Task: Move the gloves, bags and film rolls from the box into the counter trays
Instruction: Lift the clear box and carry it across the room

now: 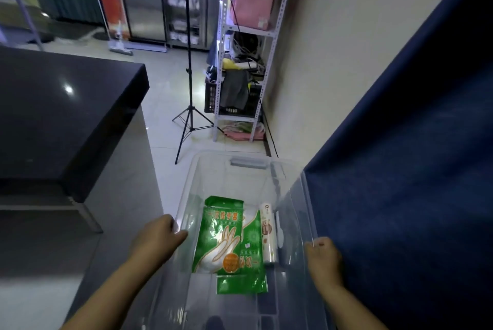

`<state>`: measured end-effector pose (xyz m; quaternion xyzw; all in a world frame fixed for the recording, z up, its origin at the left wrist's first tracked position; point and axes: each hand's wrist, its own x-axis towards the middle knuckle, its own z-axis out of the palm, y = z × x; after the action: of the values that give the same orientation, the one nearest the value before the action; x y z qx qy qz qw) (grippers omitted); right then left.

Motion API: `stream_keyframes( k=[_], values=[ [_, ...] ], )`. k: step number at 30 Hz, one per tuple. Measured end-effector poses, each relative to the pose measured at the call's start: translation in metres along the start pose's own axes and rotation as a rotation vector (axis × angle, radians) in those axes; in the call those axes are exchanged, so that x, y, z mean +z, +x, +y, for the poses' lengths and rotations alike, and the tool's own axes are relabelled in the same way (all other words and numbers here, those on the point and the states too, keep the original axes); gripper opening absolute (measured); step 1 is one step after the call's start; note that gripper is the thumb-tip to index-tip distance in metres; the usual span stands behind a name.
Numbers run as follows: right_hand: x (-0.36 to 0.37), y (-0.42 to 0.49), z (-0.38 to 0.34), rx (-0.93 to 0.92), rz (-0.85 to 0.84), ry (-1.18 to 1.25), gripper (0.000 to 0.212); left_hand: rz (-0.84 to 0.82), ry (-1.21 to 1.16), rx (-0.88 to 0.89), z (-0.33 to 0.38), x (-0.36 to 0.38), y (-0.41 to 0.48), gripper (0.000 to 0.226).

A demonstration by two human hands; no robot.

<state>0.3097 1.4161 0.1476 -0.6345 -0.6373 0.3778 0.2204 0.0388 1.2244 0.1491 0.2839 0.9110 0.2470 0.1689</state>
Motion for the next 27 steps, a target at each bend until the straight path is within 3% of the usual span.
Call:
stream_keyframes(
  k=[4,11,27],
  values=[
    [0.038,0.06,-0.045,-0.055,-0.012,-0.066,0.036,0.051,-0.064,-0.041,0.005,-0.004,0.077,0.03],
    [0.097,0.154,-0.137,-0.047,-0.013,-0.094,0.022,0.068,-0.058,-0.103,0.028,-0.031,0.196,0.024],
    [0.239,0.358,-0.278,-0.162,-0.197,-0.186,0.023,0.165,-0.173,-0.318,0.045,-0.044,0.399,0.016]
  ],
)
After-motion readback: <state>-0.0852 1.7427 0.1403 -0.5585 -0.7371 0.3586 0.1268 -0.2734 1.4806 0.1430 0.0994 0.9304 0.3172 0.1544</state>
